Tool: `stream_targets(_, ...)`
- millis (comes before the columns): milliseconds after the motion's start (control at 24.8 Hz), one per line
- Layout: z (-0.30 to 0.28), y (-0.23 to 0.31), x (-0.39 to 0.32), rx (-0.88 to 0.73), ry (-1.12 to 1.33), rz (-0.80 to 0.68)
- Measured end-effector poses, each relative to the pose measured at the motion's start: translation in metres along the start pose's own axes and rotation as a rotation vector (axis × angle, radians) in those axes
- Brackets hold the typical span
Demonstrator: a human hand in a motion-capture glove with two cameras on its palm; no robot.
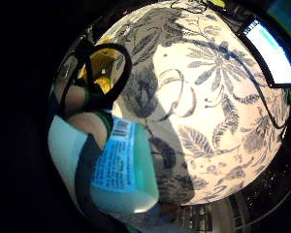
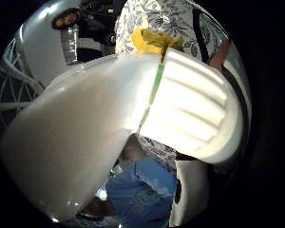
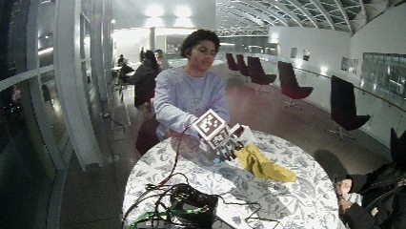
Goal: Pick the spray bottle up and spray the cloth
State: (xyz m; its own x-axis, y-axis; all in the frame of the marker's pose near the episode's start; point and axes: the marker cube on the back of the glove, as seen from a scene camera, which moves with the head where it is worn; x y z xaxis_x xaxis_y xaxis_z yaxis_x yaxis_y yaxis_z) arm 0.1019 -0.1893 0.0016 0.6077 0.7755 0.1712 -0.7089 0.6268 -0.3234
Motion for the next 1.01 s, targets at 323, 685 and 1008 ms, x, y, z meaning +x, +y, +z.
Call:
stream_targets(323, 0.004, -0.001, -0.001, -0.008, 0.016, 0.008)
stream_targets(685, 0.003, 0.0, -0.002, 0.006, -0.004, 0.018)
stream_targets(1008, 0.006, 0.006, -0.03, 0.069, -0.237, -0.149)
